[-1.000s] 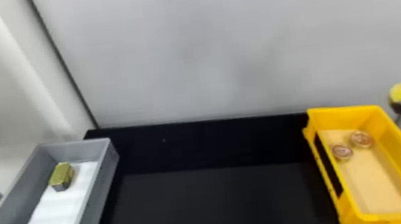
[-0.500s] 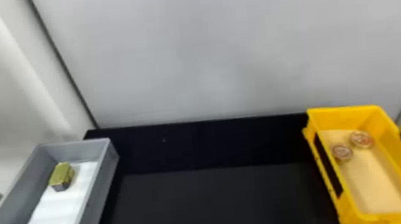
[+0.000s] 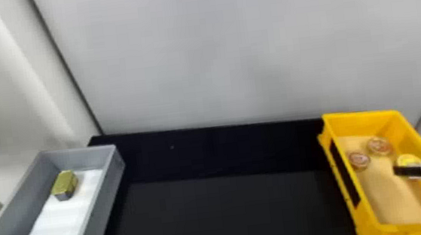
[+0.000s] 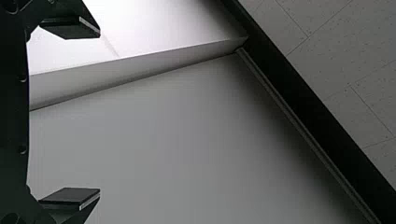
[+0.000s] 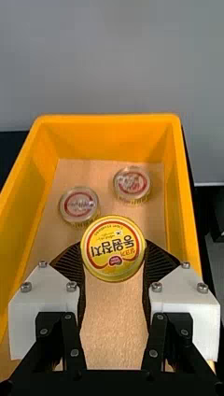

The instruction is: Pick up the round yellow can and place it in the yellow rectangular box

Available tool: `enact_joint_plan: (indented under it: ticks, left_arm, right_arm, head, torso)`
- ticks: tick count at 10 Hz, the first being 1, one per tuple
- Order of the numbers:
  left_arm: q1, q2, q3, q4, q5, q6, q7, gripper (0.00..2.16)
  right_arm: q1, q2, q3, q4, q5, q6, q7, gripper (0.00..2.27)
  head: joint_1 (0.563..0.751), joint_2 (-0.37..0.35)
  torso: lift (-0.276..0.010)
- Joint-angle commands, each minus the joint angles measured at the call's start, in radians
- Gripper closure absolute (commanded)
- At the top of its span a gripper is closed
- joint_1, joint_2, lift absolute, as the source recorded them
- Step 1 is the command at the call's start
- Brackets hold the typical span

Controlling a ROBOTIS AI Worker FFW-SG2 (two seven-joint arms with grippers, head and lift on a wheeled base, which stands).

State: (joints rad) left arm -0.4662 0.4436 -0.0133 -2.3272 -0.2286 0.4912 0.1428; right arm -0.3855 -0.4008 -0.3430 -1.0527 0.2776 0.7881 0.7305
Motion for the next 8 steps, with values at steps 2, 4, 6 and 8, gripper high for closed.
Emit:
enact_joint_plan:
  ticks: [2,4,6,8]
  left_arm:
    - [-0.002,-0.005,-0.002,0.0,0.0,-0.003,0.0,0.09]
    - [-0.005,-0.008,-0.004,0.003,0.0,-0.008,0.0,0.09]
    - [-0.008,-0.009,-0.007,0.008,0.0,-0.012,-0.002,0.09]
    - [-0.009,-0.009,-0.008,0.011,-0.002,-0.014,-0.003,0.09]
  right_arm:
    - [0.0,-0.003,0.012,0.1,0.0,-0.028,-0.001,0.7]
    - [0.0,-0.003,0.012,0.125,-0.003,-0.035,-0.011,0.7]
    - [-0.001,-0.003,0.012,0.141,-0.003,-0.031,-0.015,0.7]
    - [-0.001,-0.001,0.018,0.152,-0.012,-0.031,-0.028,0.7]
  head:
    - [0.663,0.054]
    - [0.663,0.054]
    - [0.663,0.054]
    - [0.663,0.054]
  torso:
    - [-0.01]
    - [-0.01]
    - [-0.01]
    - [-0.01]
